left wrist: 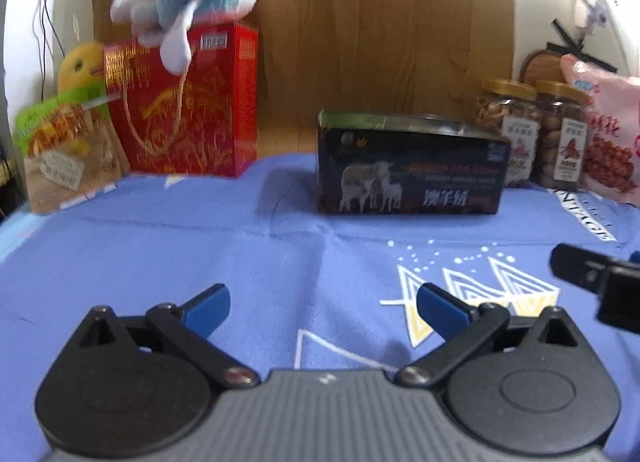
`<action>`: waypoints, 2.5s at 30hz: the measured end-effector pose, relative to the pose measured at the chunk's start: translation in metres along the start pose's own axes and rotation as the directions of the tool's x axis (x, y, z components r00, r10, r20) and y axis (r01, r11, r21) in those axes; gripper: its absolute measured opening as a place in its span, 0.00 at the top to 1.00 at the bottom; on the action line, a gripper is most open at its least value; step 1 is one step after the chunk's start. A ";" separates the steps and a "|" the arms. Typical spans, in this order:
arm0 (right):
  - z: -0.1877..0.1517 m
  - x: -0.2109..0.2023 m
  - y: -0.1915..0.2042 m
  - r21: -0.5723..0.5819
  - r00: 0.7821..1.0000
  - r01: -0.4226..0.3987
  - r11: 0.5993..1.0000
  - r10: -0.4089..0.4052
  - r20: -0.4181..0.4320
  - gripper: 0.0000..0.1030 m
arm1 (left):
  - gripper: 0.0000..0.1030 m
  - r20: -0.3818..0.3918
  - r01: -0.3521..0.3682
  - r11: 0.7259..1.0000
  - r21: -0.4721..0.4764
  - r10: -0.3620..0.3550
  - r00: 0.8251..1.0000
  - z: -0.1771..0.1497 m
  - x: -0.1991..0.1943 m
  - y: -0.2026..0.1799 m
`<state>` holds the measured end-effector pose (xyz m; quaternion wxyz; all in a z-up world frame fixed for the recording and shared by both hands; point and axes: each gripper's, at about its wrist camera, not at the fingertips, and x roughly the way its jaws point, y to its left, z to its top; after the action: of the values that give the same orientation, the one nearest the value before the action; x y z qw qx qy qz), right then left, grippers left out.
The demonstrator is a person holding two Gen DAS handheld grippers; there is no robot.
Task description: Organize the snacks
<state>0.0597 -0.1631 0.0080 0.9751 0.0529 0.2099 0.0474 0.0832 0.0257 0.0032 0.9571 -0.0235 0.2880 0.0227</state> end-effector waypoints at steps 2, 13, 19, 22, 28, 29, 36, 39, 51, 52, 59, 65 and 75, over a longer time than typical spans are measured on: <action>-0.004 0.002 0.000 0.001 1.000 0.009 1.000 -0.009 0.000 0.00 | 0.00 -0.006 0.030 0.998 -0.052 -0.030 1.000 0.001 0.003 0.007; -0.008 -0.012 -0.011 0.038 0.996 -0.032 0.999 0.029 0.084 0.00 | 0.00 0.041 0.004 1.000 -0.031 -0.002 0.999 -0.003 -0.004 0.005; -0.010 -0.015 -0.019 0.088 0.993 -0.063 0.994 0.053 0.105 0.00 | 0.00 0.048 -0.014 0.999 -0.039 0.016 0.999 -0.003 -0.005 0.006; -0.010 -0.016 -0.020 0.095 0.992 -0.073 0.993 0.063 0.106 0.00 | 0.00 0.052 -0.025 0.999 -0.033 0.027 0.998 -0.004 -0.006 0.004; -0.010 -0.016 -0.021 0.096 0.991 -0.091 0.991 0.081 0.105 0.00 | 0.00 0.057 -0.038 0.999 -0.027 0.039 0.998 -0.005 -0.008 0.003; -0.011 -0.016 -0.021 0.096 0.991 -0.093 0.991 0.083 0.105 0.00 | 0.00 0.058 -0.039 0.999 -0.026 0.041 0.998 -0.005 -0.008 0.003; -0.011 -0.016 -0.021 0.097 0.990 -0.102 0.990 0.092 0.103 0.00 | 0.00 0.062 -0.040 0.999 -0.017 0.041 0.997 -0.004 -0.008 0.002; -0.011 -0.016 -0.021 0.096 0.990 -0.102 0.990 0.092 0.103 0.00 | 0.00 0.062 -0.039 0.999 -0.015 0.040 0.997 -0.004 -0.008 0.002; -0.011 -0.017 -0.021 0.098 0.990 -0.102 0.990 0.092 0.104 0.00 | 0.00 0.068 -0.044 0.999 -0.006 0.045 0.997 -0.004 -0.010 0.000; -0.011 -0.017 -0.021 0.098 0.990 -0.103 0.990 0.092 0.103 0.00 | 0.00 0.069 -0.045 0.999 -0.005 0.045 0.997 -0.004 -0.010 0.000; -0.012 -0.017 -0.020 0.099 0.990 -0.106 0.989 0.096 0.104 0.00 | 0.00 0.070 -0.049 0.999 -0.001 0.049 0.996 -0.005 -0.010 0.000; -0.012 -0.017 -0.020 0.100 0.990 -0.107 0.989 0.097 0.104 0.00 | 0.00 0.073 -0.052 0.999 0.004 0.052 0.996 -0.005 -0.011 -0.001; -0.012 -0.017 -0.020 0.100 0.990 -0.106 0.989 0.095 0.104 0.00 | 0.00 0.073 -0.052 0.999 0.004 0.052 0.996 -0.005 -0.011 -0.001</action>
<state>0.0407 -0.1843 0.0016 0.9765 0.1173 0.1605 0.0827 0.0711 0.0238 0.0054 0.9661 -0.0124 0.2536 0.0475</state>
